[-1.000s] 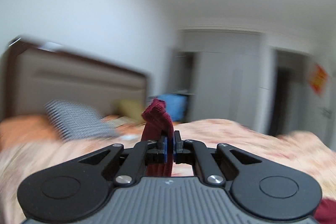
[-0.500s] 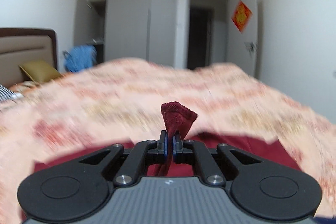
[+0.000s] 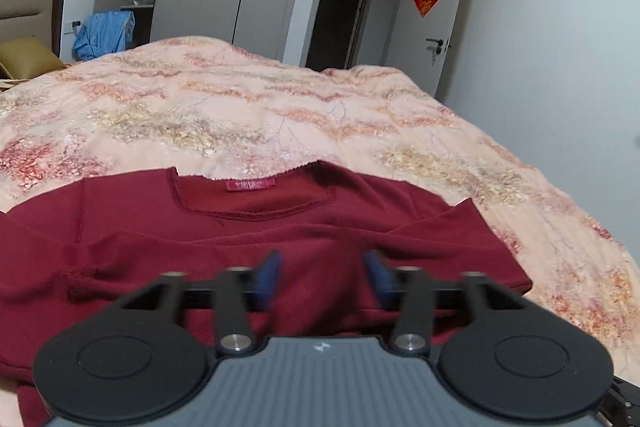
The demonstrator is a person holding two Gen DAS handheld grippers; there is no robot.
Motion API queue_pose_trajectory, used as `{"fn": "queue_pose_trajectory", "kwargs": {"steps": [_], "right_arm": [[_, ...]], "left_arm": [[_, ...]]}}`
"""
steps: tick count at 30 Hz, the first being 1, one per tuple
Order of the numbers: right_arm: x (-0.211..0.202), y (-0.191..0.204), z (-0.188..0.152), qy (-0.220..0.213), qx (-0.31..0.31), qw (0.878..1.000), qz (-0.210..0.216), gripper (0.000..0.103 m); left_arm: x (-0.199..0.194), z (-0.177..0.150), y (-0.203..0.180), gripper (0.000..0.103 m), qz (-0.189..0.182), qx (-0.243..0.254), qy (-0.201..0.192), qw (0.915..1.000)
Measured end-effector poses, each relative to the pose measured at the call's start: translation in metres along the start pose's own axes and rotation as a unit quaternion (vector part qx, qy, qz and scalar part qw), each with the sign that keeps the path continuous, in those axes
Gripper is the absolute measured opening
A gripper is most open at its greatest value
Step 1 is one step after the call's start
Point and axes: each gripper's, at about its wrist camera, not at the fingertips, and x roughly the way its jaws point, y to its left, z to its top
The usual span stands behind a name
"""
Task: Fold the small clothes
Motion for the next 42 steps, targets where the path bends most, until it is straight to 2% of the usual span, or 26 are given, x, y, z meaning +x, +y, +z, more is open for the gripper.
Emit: {"fn": "queue_pose_trajectory", "kwargs": {"steps": [5,7,10,13,16,18,21,24,27,30,33,35,36,38,41,42], "right_arm": [[0.001,-0.002,0.000,0.001,0.001,1.000,0.001,0.103],[0.002,-0.002,0.000,0.001,0.002,1.000,0.002,0.103],[0.002,-0.002,0.000,0.001,0.003,1.000,0.002,0.103],[0.002,0.000,0.000,0.003,-0.003,1.000,-0.003,0.103],[0.004,0.005,0.005,0.013,-0.011,1.000,-0.009,0.103],[0.005,0.007,0.011,0.019,-0.018,1.000,-0.009,0.103],[0.009,0.010,0.022,0.011,-0.026,1.000,-0.010,0.103],[0.022,0.014,0.038,0.010,-0.037,0.999,-0.008,0.102],[0.040,0.019,0.057,0.004,-0.033,0.999,0.015,0.101],[0.066,0.029,0.075,0.009,-0.040,0.999,0.034,0.096],[0.096,0.038,0.087,0.020,-0.055,0.997,0.042,0.087],[0.116,0.042,0.093,0.038,-0.055,0.997,0.044,0.075],[0.125,0.043,0.095,0.049,-0.051,0.997,0.042,0.071],[0.144,0.045,0.098,0.075,-0.041,0.995,0.045,0.052],[0.162,0.052,0.097,0.106,-0.054,0.992,0.037,0.007],[0.162,0.054,0.099,0.101,-0.058,0.992,0.041,0.007]], "left_arm": [[-0.023,-0.005,0.006,0.083,0.010,-0.001,-0.005,0.9999],[-0.037,-0.008,0.013,0.085,0.025,-0.001,-0.005,0.9997],[-0.061,-0.018,0.028,0.088,0.082,0.022,-0.002,0.9964],[-0.082,-0.034,0.055,0.088,0.151,0.038,0.002,0.9878],[-0.098,-0.049,0.093,0.088,0.212,0.021,0.009,0.9769],[-0.106,-0.056,0.117,0.088,0.237,-0.004,0.015,0.9713],[-0.110,-0.065,0.143,0.088,0.256,-0.026,0.016,0.9663],[-0.106,-0.065,0.154,0.090,0.254,-0.031,0.005,0.9666],[-0.101,-0.061,0.159,0.090,0.248,-0.044,-0.008,0.9677],[-0.092,-0.057,0.163,0.089,0.258,-0.047,-0.011,0.9649],[-0.085,-0.054,0.164,0.082,0.264,-0.043,-0.014,0.9635],[-0.083,-0.053,0.165,0.077,0.270,-0.040,-0.017,0.9619],[-0.082,-0.053,0.165,0.075,0.275,-0.038,-0.017,0.9606],[-0.081,-0.052,0.165,0.074,0.280,-0.036,-0.019,0.9593],[-0.080,-0.054,0.164,0.074,0.281,-0.029,-0.016,0.9592],[-0.080,-0.055,0.163,0.074,0.281,-0.026,-0.015,0.9592]]}}
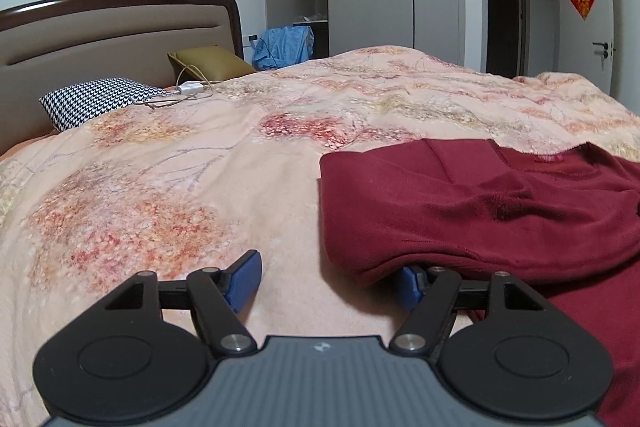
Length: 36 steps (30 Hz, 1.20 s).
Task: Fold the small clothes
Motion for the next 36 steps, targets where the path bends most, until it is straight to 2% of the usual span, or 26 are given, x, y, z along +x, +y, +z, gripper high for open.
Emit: {"fn": "queue_pose_trajectory", "kwargs": {"steps": [5,8,12,13,15,17,18,20,22,23,25,27,32,34,36], "right_arm": [[-0.029,0.011,0.033,-0.082,-0.017,0.996,0.031,0.005],[-0.049,0.014,0.058,-0.126,-0.027,0.991,0.039,0.005],[-0.062,0.014,0.078,-0.150,-0.042,0.987,0.033,0.005],[-0.063,0.013,0.079,-0.151,-0.042,0.987,0.032,0.005],[-0.065,0.010,0.079,-0.150,-0.041,0.987,0.028,0.005],[-0.064,0.006,0.075,-0.148,-0.041,0.988,0.022,0.005],[-0.063,0.003,0.072,-0.144,-0.039,0.989,0.020,0.005],[-0.060,-0.001,0.061,-0.132,-0.032,0.991,0.019,0.005],[-0.055,-0.003,0.045,-0.113,-0.031,0.993,0.016,0.005],[-0.052,-0.004,0.037,-0.104,-0.033,0.994,0.012,0.005],[-0.045,-0.005,0.019,-0.080,-0.038,0.996,0.003,0.005],[-0.037,-0.007,0.003,-0.060,-0.039,0.997,-0.005,0.005],[-0.033,-0.013,-0.024,-0.038,-0.037,0.998,-0.027,0.006],[-0.032,-0.016,-0.027,-0.031,-0.030,0.999,-0.031,0.010],[-0.035,-0.017,-0.029,-0.029,-0.027,0.999,-0.035,0.020]], "left_arm": [[0.001,-0.001,-0.007,0.074,0.004,0.023,-0.003,0.9997],[0.003,0.007,-0.010,0.074,0.012,0.012,-0.008,0.9998],[0.003,0.021,-0.016,0.074,0.009,0.000,-0.028,0.9996],[0.003,0.023,-0.019,0.073,0.011,0.005,-0.032,0.9994],[0.003,0.027,-0.024,0.059,0.017,0.024,-0.035,0.9989],[0.004,0.028,-0.025,0.033,0.020,0.041,-0.032,0.9985],[0.003,0.028,-0.024,0.028,0.020,0.046,-0.030,0.9983],[0.000,0.026,-0.021,0.011,0.017,0.054,-0.032,0.9979],[-0.003,0.023,-0.016,0.006,0.013,0.053,-0.031,0.9980],[-0.003,0.020,-0.012,0.000,0.013,0.047,-0.025,0.9985],[0.001,0.015,0.004,0.000,0.023,0.011,-0.004,0.9997],[0.008,0.008,0.023,0.000,0.013,-0.034,0.024,0.9991],[-0.003,0.001,0.038,0.000,-0.002,-0.042,0.021,0.9989],[-0.006,0.001,0.041,0.001,-0.006,-0.054,0.023,0.9983],[-0.012,0.001,0.044,0.006,-0.013,-0.069,0.024,0.9973]]}}
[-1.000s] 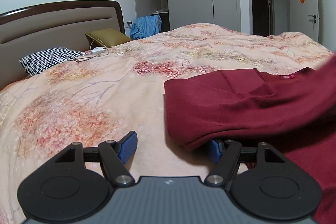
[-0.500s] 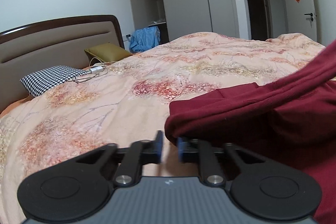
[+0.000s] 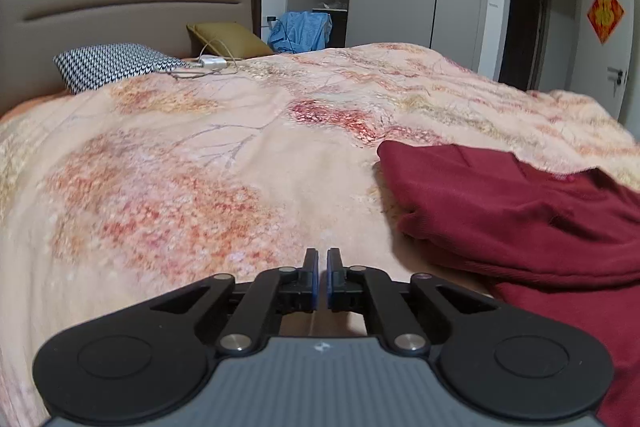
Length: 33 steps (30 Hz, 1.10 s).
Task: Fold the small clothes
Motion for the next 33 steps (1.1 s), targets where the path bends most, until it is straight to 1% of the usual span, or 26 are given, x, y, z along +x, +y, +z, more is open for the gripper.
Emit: {"fn": "queue_pose_trajectory", "kwargs": {"steps": [1,2,3,4,5,6,7,8,9,11,12,14,17,21,23,25,29,33], "right_arm": [[-0.002,-0.001,-0.001,0.000,0.002,1.000,-0.002,0.021],[-0.005,-0.002,-0.001,0.001,0.004,1.000,-0.002,0.026],[-0.009,-0.002,-0.002,0.001,0.005,1.000,-0.005,0.035],[-0.013,-0.004,-0.003,0.001,0.005,1.000,-0.007,0.040],[-0.019,-0.005,-0.004,0.000,0.005,1.000,-0.008,0.052],[-0.026,-0.006,-0.006,-0.001,0.005,1.000,-0.008,0.063],[-0.034,-0.006,-0.009,-0.002,0.004,1.000,-0.008,0.067],[-0.042,-0.006,-0.012,-0.002,0.001,1.000,-0.006,0.074],[-0.051,-0.006,-0.016,-0.003,-0.004,1.000,-0.006,0.078],[-0.071,-0.005,-0.027,-0.003,-0.014,1.000,-0.007,0.094],[-0.081,-0.004,-0.033,-0.003,-0.019,1.000,-0.007,0.101],[-0.101,-0.002,-0.046,-0.002,-0.022,1.000,-0.013,0.102],[-0.129,0.002,-0.068,0.010,-0.008,0.999,-0.037,0.102],[-0.166,0.011,-0.097,0.009,0.017,0.999,-0.045,0.102],[-0.181,0.017,-0.109,0.009,0.027,0.998,-0.050,0.102],[-0.192,0.022,-0.119,0.011,0.038,0.998,-0.046,0.102],[-0.207,0.035,-0.139,0.014,0.045,0.998,-0.048,0.102],[-0.217,0.044,-0.156,0.015,0.068,0.997,-0.045,0.102]], "left_arm": [[-0.003,0.000,0.000,0.014,-0.003,-0.006,0.002,1.0000],[-0.007,-0.001,0.000,0.025,-0.008,-0.010,0.003,0.9999],[-0.011,-0.002,0.000,0.032,-0.013,-0.013,0.003,0.9998],[-0.015,-0.003,0.000,0.049,-0.017,-0.015,0.006,0.9997],[-0.020,-0.004,-0.001,0.062,-0.019,-0.017,0.007,0.9996],[-0.025,-0.006,-0.001,0.065,-0.023,-0.019,0.007,0.9995],[-0.032,-0.009,-0.001,0.069,-0.032,-0.020,0.007,0.9993],[-0.038,-0.012,-0.001,0.073,-0.042,-0.021,0.008,0.9989],[-0.045,-0.015,-0.002,0.077,-0.054,-0.022,0.011,0.9982],[-0.057,-0.024,-0.002,0.092,-0.076,-0.025,0.019,0.9966],[-0.063,-0.029,-0.003,0.094,-0.087,-0.026,0.023,0.9956],[-0.074,-0.040,-0.006,0.102,-0.107,-0.025,0.036,0.9933],[-0.088,-0.058,-0.012,0.103,-0.130,-0.024,0.056,0.9897],[-0.106,-0.076,-0.019,0.103,-0.140,-0.016,0.067,0.9877],[-0.112,-0.083,-0.022,0.103,-0.149,-0.022,0.076,0.9856],[-0.117,-0.090,-0.024,0.103,-0.159,-0.023,0.089,0.9829],[-0.125,-0.105,-0.028,0.103,-0.161,-0.006,0.092,0.9827],[-0.131,-0.118,-0.034,0.103,-0.152,0.024,0.082,0.9847]]}}
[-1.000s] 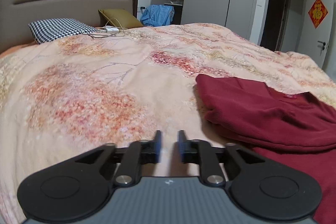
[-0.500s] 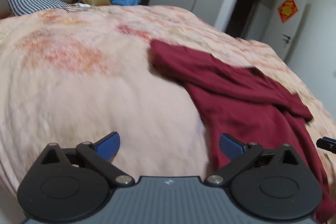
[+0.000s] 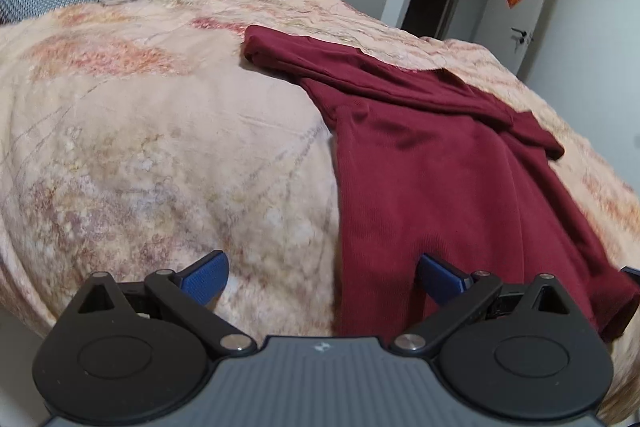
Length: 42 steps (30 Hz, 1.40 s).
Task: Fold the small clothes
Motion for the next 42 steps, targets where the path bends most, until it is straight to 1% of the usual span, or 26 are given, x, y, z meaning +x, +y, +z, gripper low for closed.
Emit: {"fn": "queue_pose_trajectory", "kwargs": {"steps": [5,7,8,9,10,12,13,15,17,18,21,22,23,25,26,27,28,29,30,31,32,33,37,42], "right_arm": [[-0.013,0.007,-0.011,-0.019,0.014,1.000,-0.015,0.102],[-0.018,0.007,-0.014,-0.033,0.025,0.999,-0.021,0.095],[-0.019,0.007,-0.015,-0.037,0.031,0.999,-0.024,0.088],[-0.020,0.007,-0.015,-0.040,0.034,0.998,-0.026,0.084],[-0.021,0.007,-0.016,-0.042,0.036,0.998,-0.028,0.082],[-0.021,0.007,-0.017,-0.045,0.033,0.998,-0.033,0.072],[-0.020,0.008,-0.017,-0.044,0.030,0.998,-0.036,0.068],[-0.017,0.011,-0.019,-0.038,0.024,0.998,-0.038,0.056],[-0.015,0.015,-0.022,-0.035,0.016,0.999,-0.035,0.053],[-0.015,0.018,-0.023,-0.035,0.010,0.999,-0.033,0.053],[-0.012,0.027,-0.027,-0.029,-0.008,0.999,-0.029,0.053],[-0.010,0.028,-0.027,-0.026,-0.009,0.999,-0.027,0.053],[-0.009,0.030,-0.028,-0.021,-0.011,0.999,-0.025,0.053],[-0.007,0.035,-0.030,-0.017,-0.024,0.999,-0.031,0.053],[-0.006,0.038,-0.031,-0.016,-0.033,0.999,-0.035,0.052],[-0.006,0.039,-0.031,-0.015,-0.038,0.999,-0.036,0.044],[-0.006,0.040,-0.030,-0.011,-0.041,0.998,-0.035,0.037],[-0.006,0.040,-0.029,-0.008,-0.044,0.998,-0.037,0.022],[-0.007,0.039,-0.028,-0.007,-0.046,0.998,-0.038,0.012],[-0.009,0.037,-0.026,-0.005,-0.043,0.998,-0.035,0.010],[-0.011,0.033,-0.024,-0.005,-0.033,0.999,-0.030,0.005],[-0.015,0.028,-0.020,-0.006,-0.024,0.999,-0.025,0.004],[-0.037,0.013,-0.006,-0.033,-0.024,0.999,-0.030,0.004],[-0.072,-0.012,0.016,-0.062,0.005,0.998,-0.023,0.003]], "left_arm": [[-0.007,-0.008,-0.001,0.103,-0.015,-0.018,0.020,0.9995],[-0.010,-0.011,0.000,0.103,-0.018,-0.029,0.025,0.9991],[-0.012,-0.012,0.001,0.103,-0.019,-0.039,0.026,0.9987],[-0.014,-0.012,0.003,0.103,-0.022,-0.050,0.026,0.9982],[-0.016,-0.013,0.004,0.103,-0.025,-0.060,0.025,0.9975],[-0.018,-0.014,0.006,0.102,-0.031,-0.074,0.025,0.9965],[-0.018,-0.014,0.007,0.100,-0.030,-0.077,0.025,0.9963],[-0.018,-0.014,0.007,0.095,-0.021,-0.078,0.026,0.9964],[-0.018,-0.015,0.006,0.088,-0.018,-0.076,0.025,0.9966],[-0.019,-0.015,0.006,0.086,-0.019,-0.075,0.023,0.9967],[-0.019,-0.015,0.003,0.075,-0.026,-0.082,0.024,0.9960],[-0.019,-0.015,0.003,0.068,-0.027,-0.086,0.026,0.9956],[-0.019,-0.016,0.002,0.058,-0.028,-0.090,0.028,0.9952],[-0.019,-0.016,0.000,0.049,-0.031,-0.105,0.034,0.9934],[-0.019,-0.016,-0.001,0.047,-0.033,-0.113,0.039,0.9923],[-0.018,-0.015,-0.003,0.047,-0.035,-0.119,0.044,0.9913],[-0.017,-0.015,-0.005,0.044,-0.040,-0.123,0.048,0.9905],[-0.015,-0.014,-0.008,0.034,-0.045,-0.125,0.052,0.9898],[-0.013,-0.013,-0.011,0.028,-0.047,-0.125,0.056,0.9894],[-0.012,-0.012,-0.014,0.019,-0.041,-0.123,0.061,0.9896],[-0.012,-0.010,-0.017,0.010,-0.032,-0.118,0.064,0.9904],[-0.014,-0.009,-0.019,0.006,-0.024,-0.114,0.062,0.9913],[-0.031,-0.003,-0.024,0.004,-0.002,-0.099,0.035,0.9945],[-0.067,0.005,-0.022,0.004,0.003,-0.092,-0.005,0.9957]]}}
